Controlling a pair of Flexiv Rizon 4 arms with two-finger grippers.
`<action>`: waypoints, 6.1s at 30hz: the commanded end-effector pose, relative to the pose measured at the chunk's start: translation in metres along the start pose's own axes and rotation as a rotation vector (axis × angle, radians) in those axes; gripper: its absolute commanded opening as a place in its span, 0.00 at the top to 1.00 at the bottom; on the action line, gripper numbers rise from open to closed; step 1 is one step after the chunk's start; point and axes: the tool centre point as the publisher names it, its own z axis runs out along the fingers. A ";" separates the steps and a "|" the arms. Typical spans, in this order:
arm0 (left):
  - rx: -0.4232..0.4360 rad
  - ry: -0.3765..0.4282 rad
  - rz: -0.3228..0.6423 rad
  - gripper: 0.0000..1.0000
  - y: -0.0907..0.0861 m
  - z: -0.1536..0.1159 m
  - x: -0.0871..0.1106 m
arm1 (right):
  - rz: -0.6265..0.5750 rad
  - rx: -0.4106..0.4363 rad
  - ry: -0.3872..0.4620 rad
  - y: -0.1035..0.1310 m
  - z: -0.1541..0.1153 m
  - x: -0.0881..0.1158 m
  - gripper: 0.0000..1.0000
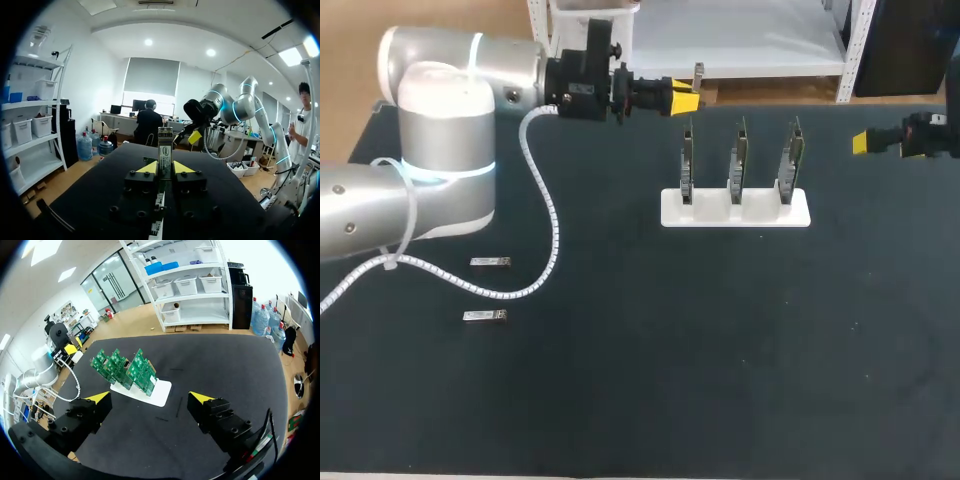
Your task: Pick up the optical module with the left hand, and insert it into the network port with the right hand.
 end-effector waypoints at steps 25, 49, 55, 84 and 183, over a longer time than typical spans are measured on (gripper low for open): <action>-0.031 0.007 0.016 1.00 0.014 0.003 0.023 | 0.001 0.003 -0.001 0.001 0.000 0.000 0.00; 0.003 -0.003 -0.015 1.00 0.012 0.000 0.028 | 0.001 0.003 -0.001 0.001 0.000 0.000 0.00; 0.017 -0.002 -0.016 1.00 0.009 0.002 0.027 | 0.001 0.003 -0.001 0.001 0.000 0.000 0.00; 0.024 0.014 -0.008 1.00 0.003 -0.001 0.032 | -0.096 -0.073 -0.009 0.005 0.001 -0.014 0.00; 0.024 0.014 -0.008 1.00 0.003 -0.001 0.032 | -0.824 -0.724 0.028 0.186 0.117 -0.073 0.00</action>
